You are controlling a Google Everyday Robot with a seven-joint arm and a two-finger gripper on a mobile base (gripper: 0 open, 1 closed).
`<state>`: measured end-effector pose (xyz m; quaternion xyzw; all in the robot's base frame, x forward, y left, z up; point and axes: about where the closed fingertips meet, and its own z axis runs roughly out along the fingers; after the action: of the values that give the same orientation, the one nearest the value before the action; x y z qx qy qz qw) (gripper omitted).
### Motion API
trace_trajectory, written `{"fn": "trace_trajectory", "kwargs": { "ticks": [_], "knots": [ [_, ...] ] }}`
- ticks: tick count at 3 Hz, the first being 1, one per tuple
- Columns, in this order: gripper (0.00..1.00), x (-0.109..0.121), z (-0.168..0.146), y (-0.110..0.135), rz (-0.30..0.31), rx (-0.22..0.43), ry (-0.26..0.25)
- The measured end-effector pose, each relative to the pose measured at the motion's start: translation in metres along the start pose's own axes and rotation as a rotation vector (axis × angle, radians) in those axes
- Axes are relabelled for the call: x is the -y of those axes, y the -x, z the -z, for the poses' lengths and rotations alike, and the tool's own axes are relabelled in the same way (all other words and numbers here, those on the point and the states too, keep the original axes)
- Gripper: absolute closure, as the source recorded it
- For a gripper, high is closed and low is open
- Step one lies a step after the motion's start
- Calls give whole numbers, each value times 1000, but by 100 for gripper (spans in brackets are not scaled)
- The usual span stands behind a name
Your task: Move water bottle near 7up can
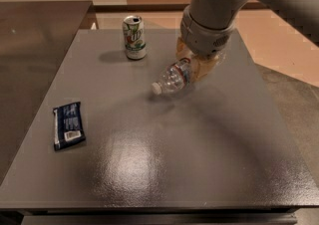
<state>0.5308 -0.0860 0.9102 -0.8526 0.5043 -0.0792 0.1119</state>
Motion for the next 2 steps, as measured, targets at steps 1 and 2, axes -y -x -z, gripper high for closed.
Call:
{"fn": "trace_trajectory", "kwargs": {
  "ticks": [1, 2],
  "knots": [
    [100, 33, -15, 4, -53, 6, -28],
    [100, 63, -37, 13, -84, 22, -51]
  ]
}}
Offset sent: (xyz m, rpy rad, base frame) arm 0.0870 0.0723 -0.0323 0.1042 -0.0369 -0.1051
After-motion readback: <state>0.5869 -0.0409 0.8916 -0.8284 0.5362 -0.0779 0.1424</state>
